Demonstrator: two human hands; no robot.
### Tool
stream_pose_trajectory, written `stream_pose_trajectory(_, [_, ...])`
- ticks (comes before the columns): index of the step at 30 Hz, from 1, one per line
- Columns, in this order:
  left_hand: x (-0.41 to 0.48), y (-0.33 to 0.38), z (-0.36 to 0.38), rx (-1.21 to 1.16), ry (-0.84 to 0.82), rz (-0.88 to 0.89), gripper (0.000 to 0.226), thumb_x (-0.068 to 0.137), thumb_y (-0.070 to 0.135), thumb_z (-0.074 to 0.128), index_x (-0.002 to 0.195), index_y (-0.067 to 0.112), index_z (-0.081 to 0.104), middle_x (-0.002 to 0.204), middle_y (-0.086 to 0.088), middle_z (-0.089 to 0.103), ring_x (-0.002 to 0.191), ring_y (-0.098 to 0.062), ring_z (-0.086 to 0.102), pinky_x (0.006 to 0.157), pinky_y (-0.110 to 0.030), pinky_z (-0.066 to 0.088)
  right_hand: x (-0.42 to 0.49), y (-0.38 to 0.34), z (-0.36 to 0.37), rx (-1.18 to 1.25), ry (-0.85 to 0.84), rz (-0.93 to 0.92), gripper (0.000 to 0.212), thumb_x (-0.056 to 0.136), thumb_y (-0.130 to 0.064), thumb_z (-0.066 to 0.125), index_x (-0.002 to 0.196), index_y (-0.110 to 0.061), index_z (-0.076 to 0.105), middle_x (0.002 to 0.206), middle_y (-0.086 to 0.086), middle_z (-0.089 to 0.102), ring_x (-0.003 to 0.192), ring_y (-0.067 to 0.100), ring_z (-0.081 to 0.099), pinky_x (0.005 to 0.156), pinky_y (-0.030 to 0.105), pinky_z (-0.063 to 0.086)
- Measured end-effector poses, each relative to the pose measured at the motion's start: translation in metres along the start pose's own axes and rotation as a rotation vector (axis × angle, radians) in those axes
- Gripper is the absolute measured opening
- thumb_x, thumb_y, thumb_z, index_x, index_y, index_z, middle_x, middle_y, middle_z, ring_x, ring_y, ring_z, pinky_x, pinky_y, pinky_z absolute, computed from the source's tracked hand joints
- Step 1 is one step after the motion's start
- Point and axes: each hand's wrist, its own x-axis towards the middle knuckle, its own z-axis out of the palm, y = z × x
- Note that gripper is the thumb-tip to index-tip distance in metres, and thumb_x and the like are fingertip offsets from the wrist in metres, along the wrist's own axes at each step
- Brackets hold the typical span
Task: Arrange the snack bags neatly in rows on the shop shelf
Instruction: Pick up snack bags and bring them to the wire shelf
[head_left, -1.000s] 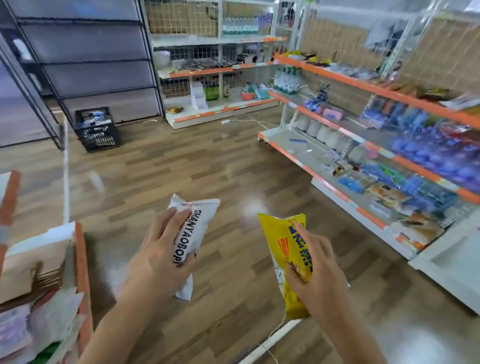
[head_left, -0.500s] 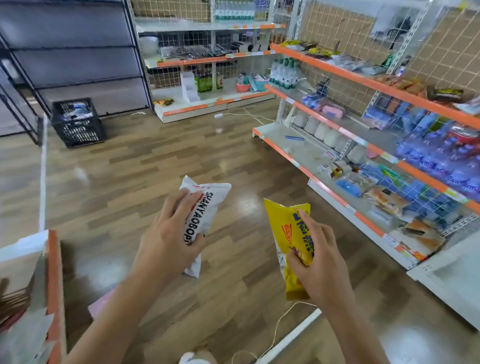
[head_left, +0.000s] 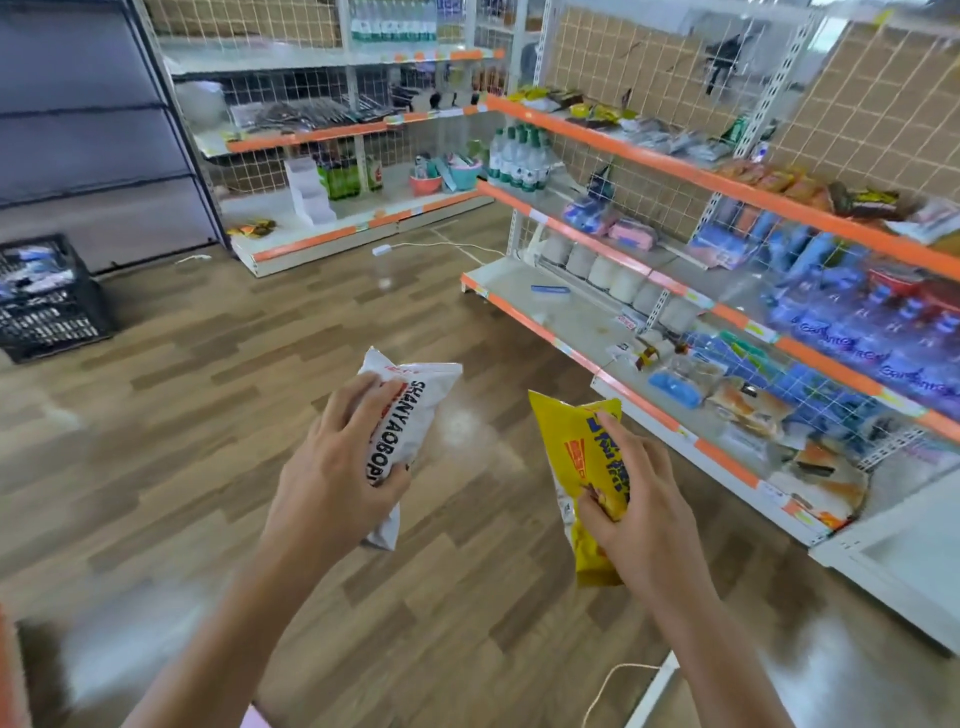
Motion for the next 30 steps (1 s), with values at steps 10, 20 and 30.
stream_pose_trajectory(10, [0.107, -0.043, 0.029, -0.048, -0.029, -0.013, 0.072, 0.073, 0.020, 0.070, 0.136, 0.035, 0.041, 0.140, 0.017, 0.033, 0.117, -0.012, 0.049, 0.063, -0.028, 0.043, 0.113, 0.002, 0.042, -0.033, 0.030, -0.022, 0.073, 0.079, -0.015, 0.068, 0.140, -0.031, 0.033, 0.123, -0.003, 0.042, 0.095, 0.007, 0.046, 0.074, 0.025, 0.042])
stream_pose_trajectory(20, [0.274, -0.051, 0.087, -0.027, -0.026, 0.041, 0.074, 0.071, 0.019, 0.071, 0.137, 0.034, 0.040, 0.139, 0.017, 0.033, 0.113, -0.013, 0.050, 0.062, -0.027, 0.043, 0.279, 0.037, 0.057, 0.009, 0.084, -0.013, 0.074, 0.081, -0.015, 0.067, 0.141, -0.035, 0.030, 0.120, -0.006, 0.040, 0.105, 0.014, 0.050, 0.082, 0.036, 0.049])
stream_pose_trajectory(30, [0.431, -0.070, 0.137, -0.053, -0.008, 0.046, 0.073, 0.073, 0.021, 0.071, 0.137, 0.036, 0.039, 0.139, 0.019, 0.032, 0.117, -0.011, 0.047, 0.067, -0.029, 0.047, 0.443, 0.060, 0.084, -0.034, 0.114, -0.033, 0.074, 0.081, -0.015, 0.067, 0.140, -0.037, 0.030, 0.113, -0.012, 0.033, 0.094, 0.001, 0.039, 0.073, 0.021, 0.037])
